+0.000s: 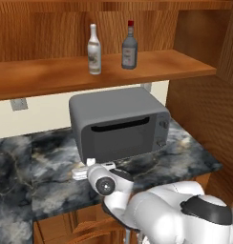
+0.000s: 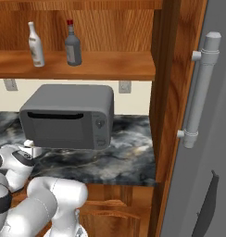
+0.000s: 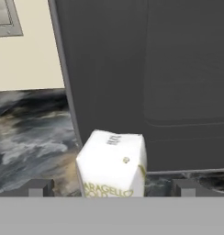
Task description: Sort all alcoholic drinks to one cabinet, and non-alcoholic drinks to the other.
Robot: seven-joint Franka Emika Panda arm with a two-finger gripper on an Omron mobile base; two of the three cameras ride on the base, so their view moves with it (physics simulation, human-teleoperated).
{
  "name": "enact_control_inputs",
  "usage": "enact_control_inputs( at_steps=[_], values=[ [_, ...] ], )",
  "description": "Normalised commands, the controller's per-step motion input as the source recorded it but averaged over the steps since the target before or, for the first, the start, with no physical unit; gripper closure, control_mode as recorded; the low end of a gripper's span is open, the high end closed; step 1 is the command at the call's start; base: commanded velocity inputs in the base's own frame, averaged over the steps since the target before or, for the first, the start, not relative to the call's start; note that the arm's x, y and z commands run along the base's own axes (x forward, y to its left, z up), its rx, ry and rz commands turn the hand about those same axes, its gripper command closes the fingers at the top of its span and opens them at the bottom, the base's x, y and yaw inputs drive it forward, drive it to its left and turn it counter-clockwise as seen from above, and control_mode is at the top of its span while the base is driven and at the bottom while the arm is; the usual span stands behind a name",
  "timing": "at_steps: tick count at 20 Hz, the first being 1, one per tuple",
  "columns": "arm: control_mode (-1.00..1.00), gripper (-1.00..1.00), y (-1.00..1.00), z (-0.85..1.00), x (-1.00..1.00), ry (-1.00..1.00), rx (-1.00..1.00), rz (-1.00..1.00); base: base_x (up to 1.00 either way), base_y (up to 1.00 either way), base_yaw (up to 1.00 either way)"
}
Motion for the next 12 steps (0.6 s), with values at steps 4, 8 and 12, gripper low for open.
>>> enact_control_inputs(
  at_steps=[4, 8, 12],
  values=[
    [-1.00, -1.00, 0.00, -0.14, 0.08, 0.00, 0.02, 0.03, 0.00, 0.00, 0.00],
    [-1.00, 1.00, 0.00, -0.17, 0.07, 0.00, 0.01, 0.04, 0.00, 0.00, 0.00],
    [-1.00, 1.00, 0.00, -0.13, 0.09, 0.00, 0.01, 0.04, 0.00, 0.00, 0.00]
  ],
)
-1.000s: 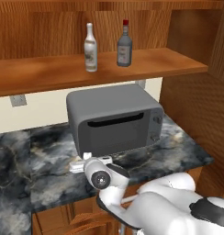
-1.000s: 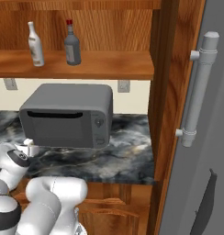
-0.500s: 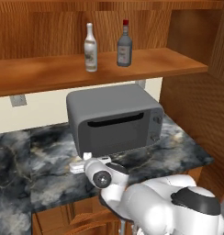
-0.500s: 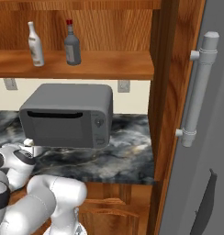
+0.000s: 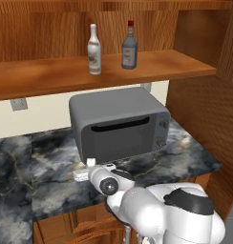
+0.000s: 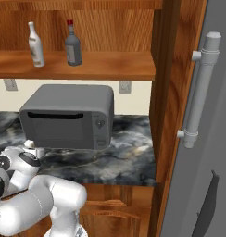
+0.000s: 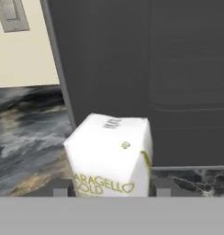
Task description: Sort all alcoholic drinks to one cabinet, and non-alcoholic drinks to the other.
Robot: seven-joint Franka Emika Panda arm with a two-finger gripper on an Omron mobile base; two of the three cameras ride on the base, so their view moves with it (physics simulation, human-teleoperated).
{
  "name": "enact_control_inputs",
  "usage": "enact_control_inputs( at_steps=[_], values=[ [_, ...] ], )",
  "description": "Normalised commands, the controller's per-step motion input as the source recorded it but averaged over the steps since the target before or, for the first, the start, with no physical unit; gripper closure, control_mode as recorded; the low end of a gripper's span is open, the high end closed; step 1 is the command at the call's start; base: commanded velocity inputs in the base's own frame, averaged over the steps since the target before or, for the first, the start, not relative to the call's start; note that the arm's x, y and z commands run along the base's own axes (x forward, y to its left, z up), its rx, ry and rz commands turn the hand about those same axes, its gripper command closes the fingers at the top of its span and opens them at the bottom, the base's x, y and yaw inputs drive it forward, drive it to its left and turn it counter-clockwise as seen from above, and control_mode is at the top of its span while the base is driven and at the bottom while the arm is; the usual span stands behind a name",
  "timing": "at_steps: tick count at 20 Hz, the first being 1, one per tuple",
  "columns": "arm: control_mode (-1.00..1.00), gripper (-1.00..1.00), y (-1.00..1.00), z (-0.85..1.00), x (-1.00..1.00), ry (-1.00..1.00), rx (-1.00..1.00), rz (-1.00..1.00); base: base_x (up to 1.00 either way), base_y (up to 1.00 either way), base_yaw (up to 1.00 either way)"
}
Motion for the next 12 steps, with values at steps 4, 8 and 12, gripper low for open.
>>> enact_control_inputs(
  at_steps=[4, 8, 12],
  values=[
    [-1.00, 1.00, 0.02, -0.06, 0.13, 0.00, 0.00, 0.04, 0.00, 0.00, 0.00],
    [-1.00, 1.00, 0.09, -0.01, 0.03, 0.01, 0.00, 0.01, 0.00, 0.00, 0.00],
    [-1.00, 1.00, 0.02, 0.00, 0.00, 0.00, 0.00, 0.00, 0.00, 0.00, 0.00]
  ],
)
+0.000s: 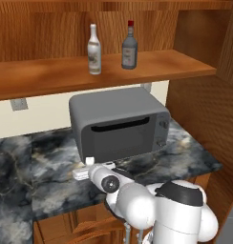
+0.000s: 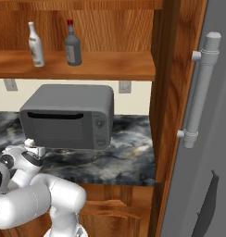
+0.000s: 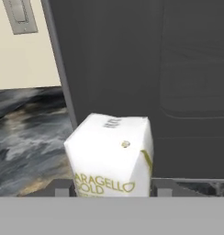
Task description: Sort all alcoholic drinks to one cabinet, and non-alcoholic drinks to the other.
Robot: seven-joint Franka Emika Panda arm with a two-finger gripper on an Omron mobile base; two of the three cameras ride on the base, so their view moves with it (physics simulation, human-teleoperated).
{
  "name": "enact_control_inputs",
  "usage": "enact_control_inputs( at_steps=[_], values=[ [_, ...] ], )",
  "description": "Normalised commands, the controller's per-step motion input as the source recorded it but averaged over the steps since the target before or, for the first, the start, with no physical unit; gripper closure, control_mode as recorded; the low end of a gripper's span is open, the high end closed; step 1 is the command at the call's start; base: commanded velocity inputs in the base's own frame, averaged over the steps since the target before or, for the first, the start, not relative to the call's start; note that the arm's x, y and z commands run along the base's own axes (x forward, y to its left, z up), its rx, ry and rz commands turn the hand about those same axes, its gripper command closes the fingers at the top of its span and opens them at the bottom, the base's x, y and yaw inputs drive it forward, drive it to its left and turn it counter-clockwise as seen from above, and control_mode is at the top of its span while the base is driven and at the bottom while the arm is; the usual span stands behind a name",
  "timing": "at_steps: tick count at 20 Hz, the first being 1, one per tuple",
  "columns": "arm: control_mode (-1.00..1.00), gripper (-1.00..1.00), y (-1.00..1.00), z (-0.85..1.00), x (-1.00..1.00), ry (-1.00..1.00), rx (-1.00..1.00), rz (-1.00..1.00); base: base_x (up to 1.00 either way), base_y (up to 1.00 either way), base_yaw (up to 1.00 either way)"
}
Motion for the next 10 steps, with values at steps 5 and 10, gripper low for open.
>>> enact_control_inputs(
  at_steps=[5, 10],
  values=[
    [-1.00, 1.00, 0.00, 0.00, 0.00, 0.00, 0.01, 0.00, 0.00, 0.00, 0.00],
    [-1.00, 1.00, 0.00, 0.09, -0.01, 0.00, 0.00, 0.00, 0.00, 0.00, 0.00]
  ],
)
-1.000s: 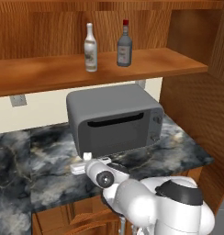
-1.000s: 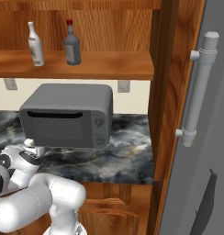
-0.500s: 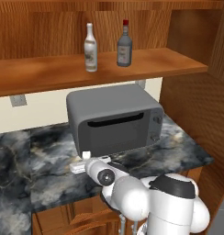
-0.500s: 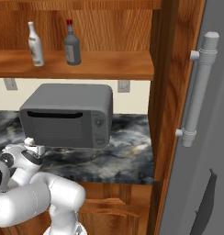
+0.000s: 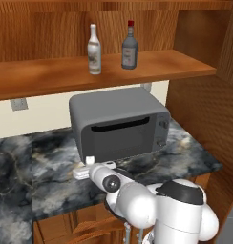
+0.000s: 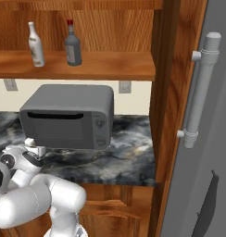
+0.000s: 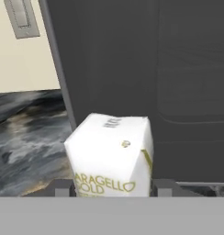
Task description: Sort all alcoholic drinks to one cabinet, and non-alcoholic drinks to the other.
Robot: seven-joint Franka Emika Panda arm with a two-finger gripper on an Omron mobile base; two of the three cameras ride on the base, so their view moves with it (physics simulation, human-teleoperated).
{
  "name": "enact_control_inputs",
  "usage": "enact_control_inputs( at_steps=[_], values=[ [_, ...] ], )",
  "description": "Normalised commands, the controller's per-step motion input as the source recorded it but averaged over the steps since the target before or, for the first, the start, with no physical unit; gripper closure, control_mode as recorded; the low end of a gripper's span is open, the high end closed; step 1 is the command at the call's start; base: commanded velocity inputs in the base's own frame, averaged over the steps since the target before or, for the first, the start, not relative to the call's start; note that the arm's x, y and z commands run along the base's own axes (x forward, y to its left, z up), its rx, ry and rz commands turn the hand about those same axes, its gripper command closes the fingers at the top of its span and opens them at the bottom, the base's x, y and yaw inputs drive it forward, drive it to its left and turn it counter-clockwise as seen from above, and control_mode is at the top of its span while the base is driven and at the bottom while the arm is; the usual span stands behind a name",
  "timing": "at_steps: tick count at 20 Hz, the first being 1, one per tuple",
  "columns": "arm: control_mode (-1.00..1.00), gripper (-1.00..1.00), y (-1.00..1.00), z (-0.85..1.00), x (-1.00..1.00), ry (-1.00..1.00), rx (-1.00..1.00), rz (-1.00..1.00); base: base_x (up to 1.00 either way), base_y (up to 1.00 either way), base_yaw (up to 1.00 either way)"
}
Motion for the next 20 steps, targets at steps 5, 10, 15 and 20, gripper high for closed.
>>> enact_control_inputs(
  at_steps=[5, 10, 15, 20],
  values=[
    [-1.00, 1.00, 0.00, 0.26, -0.11, 0.04, 0.00, -0.01, 0.00, 0.00, 0.00],
    [-1.00, 1.00, 0.00, 0.32, -0.25, 0.08, 0.00, -0.03, 0.00, 0.00, 0.00],
    [-1.00, 1.00, 0.00, 0.45, -0.38, 0.07, 0.00, -0.04, 0.00, 0.00, 0.00],
    [-1.00, 1.00, 0.00, 0.53, -0.46, 0.06, -0.03, -0.07, 0.00, 0.00, 0.00]
  ],
)
